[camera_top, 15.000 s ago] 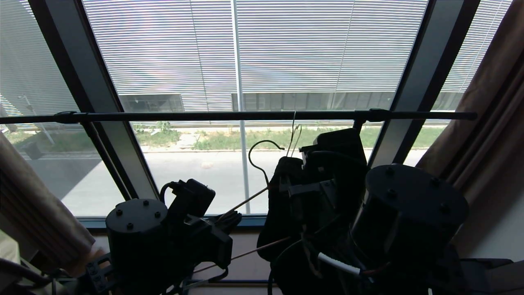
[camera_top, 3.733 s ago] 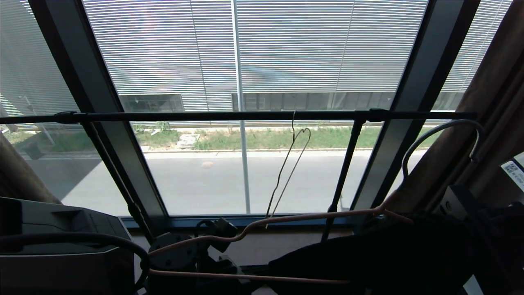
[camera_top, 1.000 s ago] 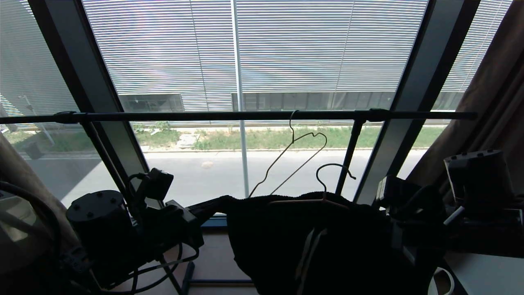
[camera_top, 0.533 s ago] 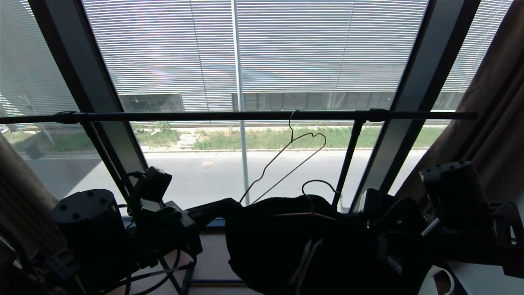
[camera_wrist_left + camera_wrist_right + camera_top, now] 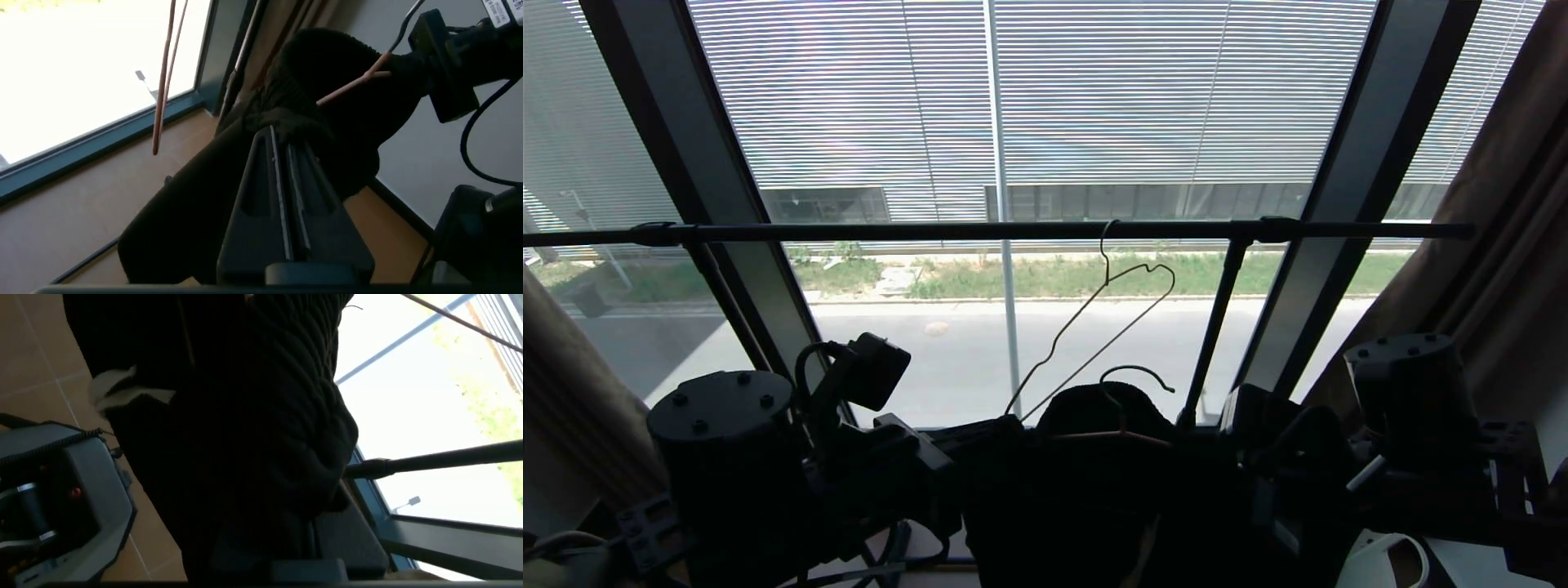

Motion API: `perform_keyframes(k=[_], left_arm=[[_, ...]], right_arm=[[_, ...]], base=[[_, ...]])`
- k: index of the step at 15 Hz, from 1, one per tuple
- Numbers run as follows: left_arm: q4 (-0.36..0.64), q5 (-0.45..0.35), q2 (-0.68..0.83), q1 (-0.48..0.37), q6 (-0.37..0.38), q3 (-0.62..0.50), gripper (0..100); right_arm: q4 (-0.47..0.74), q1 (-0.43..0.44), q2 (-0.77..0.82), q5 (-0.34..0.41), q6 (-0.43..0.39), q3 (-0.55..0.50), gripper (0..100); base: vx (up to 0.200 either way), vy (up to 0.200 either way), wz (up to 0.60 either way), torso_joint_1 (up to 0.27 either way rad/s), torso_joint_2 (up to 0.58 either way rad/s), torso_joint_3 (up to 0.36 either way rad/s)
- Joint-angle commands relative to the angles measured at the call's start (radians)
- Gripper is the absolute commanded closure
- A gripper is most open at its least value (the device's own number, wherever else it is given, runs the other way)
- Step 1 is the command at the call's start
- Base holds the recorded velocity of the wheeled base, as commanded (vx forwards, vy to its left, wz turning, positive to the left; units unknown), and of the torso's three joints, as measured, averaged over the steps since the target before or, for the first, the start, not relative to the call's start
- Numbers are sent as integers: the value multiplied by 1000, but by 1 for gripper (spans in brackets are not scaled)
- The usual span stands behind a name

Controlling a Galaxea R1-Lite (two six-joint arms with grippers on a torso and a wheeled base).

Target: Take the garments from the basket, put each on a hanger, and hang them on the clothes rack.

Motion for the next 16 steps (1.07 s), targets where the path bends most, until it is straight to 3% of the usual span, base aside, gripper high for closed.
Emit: perform_keyframes(k=[1, 3, 8, 11, 16], left_arm=[[31, 36, -14, -51, -10, -41, 100], [51, 47, -14, -57, -19, -50, 100], [303, 93, -72, -54, -140, -185, 100], [309, 145, -54, -37, -157, -217, 100], [309, 148, -46, -57, -157, -207, 100]], right_arm=[[-1, 9, 7, 1, 0, 1, 100], [-1, 15, 7, 1, 1, 1, 100], [-1, 60, 5, -1, 0, 18, 100], [-54, 69, -2, -1, -2, 52, 100], [-159, 103, 4, 2, 0, 88, 100]], base=[[0, 0, 0, 0, 0, 0], [0, 0, 0, 0, 0, 0], [0, 0, 0, 0, 0, 0], [0, 0, 0, 0, 0, 0], [0, 0, 0, 0, 0, 0]])
